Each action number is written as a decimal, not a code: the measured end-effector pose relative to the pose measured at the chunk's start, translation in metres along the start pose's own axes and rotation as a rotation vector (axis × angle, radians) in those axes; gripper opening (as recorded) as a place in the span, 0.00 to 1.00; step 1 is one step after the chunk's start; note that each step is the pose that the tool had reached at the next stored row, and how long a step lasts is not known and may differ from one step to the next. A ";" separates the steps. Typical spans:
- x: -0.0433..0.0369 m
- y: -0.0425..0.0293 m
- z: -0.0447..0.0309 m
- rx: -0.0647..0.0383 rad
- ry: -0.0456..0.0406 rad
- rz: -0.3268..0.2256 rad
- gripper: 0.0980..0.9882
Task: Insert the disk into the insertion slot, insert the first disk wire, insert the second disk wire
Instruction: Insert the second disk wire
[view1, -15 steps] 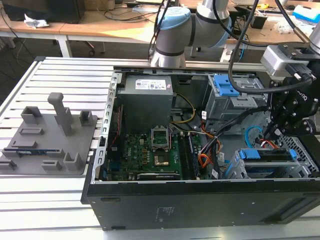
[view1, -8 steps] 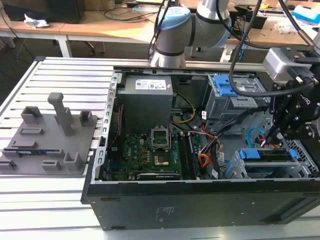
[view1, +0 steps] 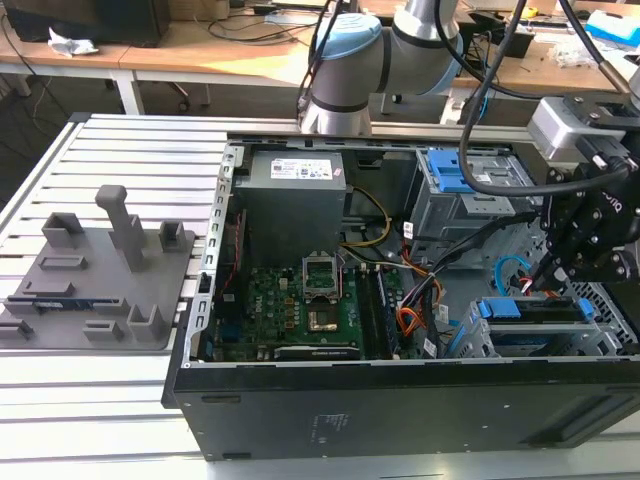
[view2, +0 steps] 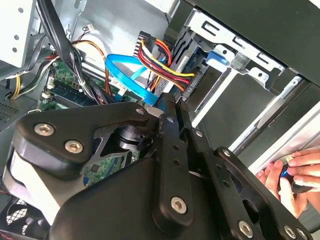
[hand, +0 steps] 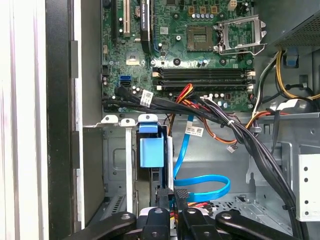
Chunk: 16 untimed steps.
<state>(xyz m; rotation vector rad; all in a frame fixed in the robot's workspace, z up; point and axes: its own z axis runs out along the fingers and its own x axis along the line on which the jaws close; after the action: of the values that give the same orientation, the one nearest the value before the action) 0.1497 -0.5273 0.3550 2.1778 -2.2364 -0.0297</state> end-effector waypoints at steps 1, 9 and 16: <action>0.0001 -0.0001 0.0002 0.000 0.0000 0.000 0.07; 0.0026 -0.0011 0.0027 0.000 -0.0002 0.000 0.07; 0.0040 -0.0019 0.0043 0.000 -0.0001 0.000 0.07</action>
<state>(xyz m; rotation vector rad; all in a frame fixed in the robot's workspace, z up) 0.1513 -0.5314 0.3506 2.1777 -2.2362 -0.0304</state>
